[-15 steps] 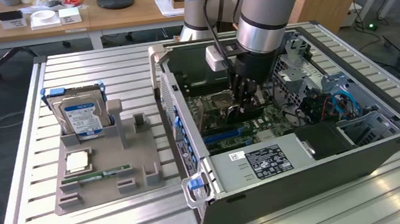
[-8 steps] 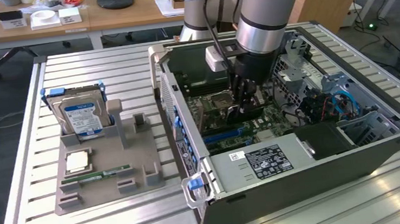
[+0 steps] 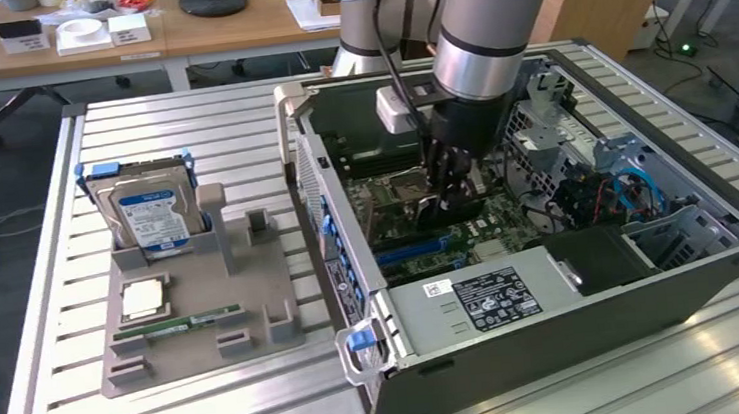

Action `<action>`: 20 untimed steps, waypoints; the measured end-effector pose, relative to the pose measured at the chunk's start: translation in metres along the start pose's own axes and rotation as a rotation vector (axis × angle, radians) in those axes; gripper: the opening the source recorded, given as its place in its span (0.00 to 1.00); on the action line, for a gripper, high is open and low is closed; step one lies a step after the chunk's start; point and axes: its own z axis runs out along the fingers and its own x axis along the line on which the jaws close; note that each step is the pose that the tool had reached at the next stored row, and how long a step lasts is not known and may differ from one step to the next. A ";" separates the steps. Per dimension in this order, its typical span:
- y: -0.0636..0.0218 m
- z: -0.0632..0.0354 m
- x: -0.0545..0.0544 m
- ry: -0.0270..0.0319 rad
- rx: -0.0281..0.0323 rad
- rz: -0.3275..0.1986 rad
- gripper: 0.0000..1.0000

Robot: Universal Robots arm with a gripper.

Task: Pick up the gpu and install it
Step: 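Insert the gpu into the slot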

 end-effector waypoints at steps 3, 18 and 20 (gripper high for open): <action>0.0021 0.0005 0.000 0.0002 0.0010 0.000 0.27; 0.0057 0.0031 0.002 0.0003 0.0039 -0.004 0.27; 0.0057 0.0044 0.002 -0.0001 0.0041 -0.004 0.27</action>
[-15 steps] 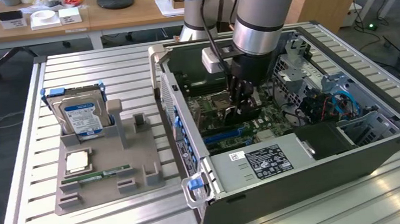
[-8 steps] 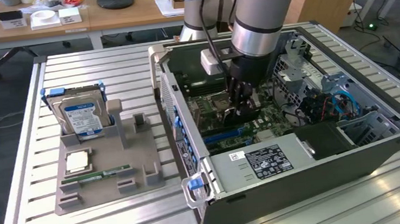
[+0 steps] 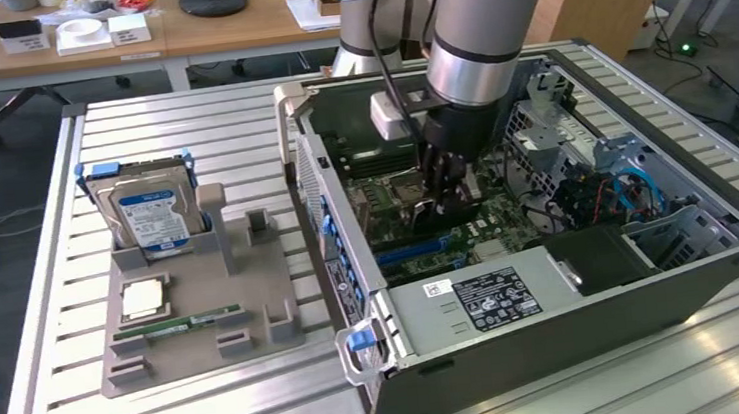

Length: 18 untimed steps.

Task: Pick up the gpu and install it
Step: 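Insert the gpu into the slot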

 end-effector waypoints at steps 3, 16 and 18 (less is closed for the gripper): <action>0.0001 0.0021 0.000 0.0003 -0.0001 0.000 0.27; 0.0020 0.0030 0.000 0.0002 0.0006 0.000 0.27; 0.0026 0.0048 0.000 0.0003 0.0026 0.000 0.27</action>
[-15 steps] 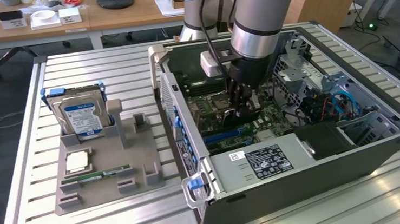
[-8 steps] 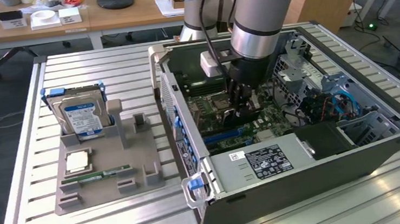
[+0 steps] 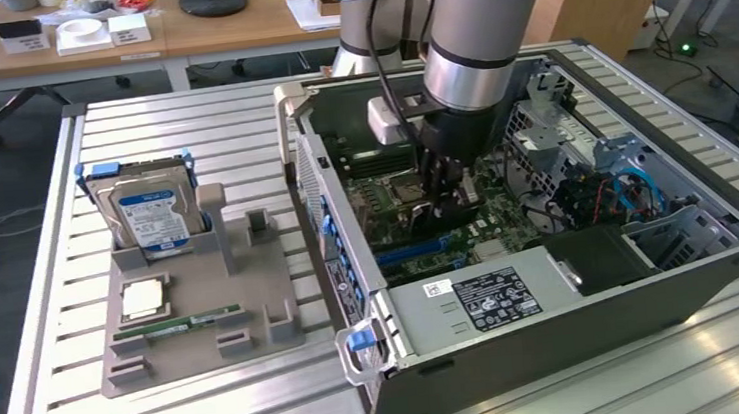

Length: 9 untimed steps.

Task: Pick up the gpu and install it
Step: 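Insert the gpu into the slot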

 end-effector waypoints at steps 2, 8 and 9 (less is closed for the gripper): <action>0.0009 0.0022 0.000 -0.0001 0.0024 0.000 0.27; 0.0028 0.0031 0.000 -0.0001 0.0038 0.000 0.27; 0.0029 0.0030 0.000 -0.0001 0.0038 0.000 0.27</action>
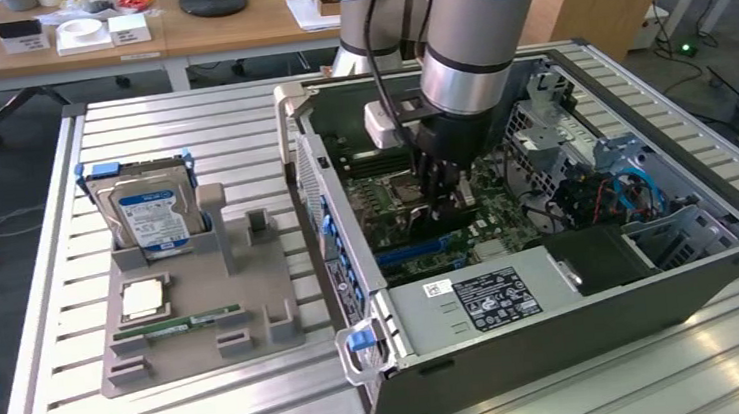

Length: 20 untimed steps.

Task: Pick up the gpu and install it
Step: 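Insert the gpu into the slot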

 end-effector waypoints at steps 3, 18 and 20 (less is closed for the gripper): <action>0.0002 0.0001 0.000 0.0000 0.0001 0.000 0.27; 0.0008 0.0002 0.002 -0.0001 0.0001 0.000 0.27; 0.0020 0.0004 0.002 0.0000 0.0003 0.000 0.27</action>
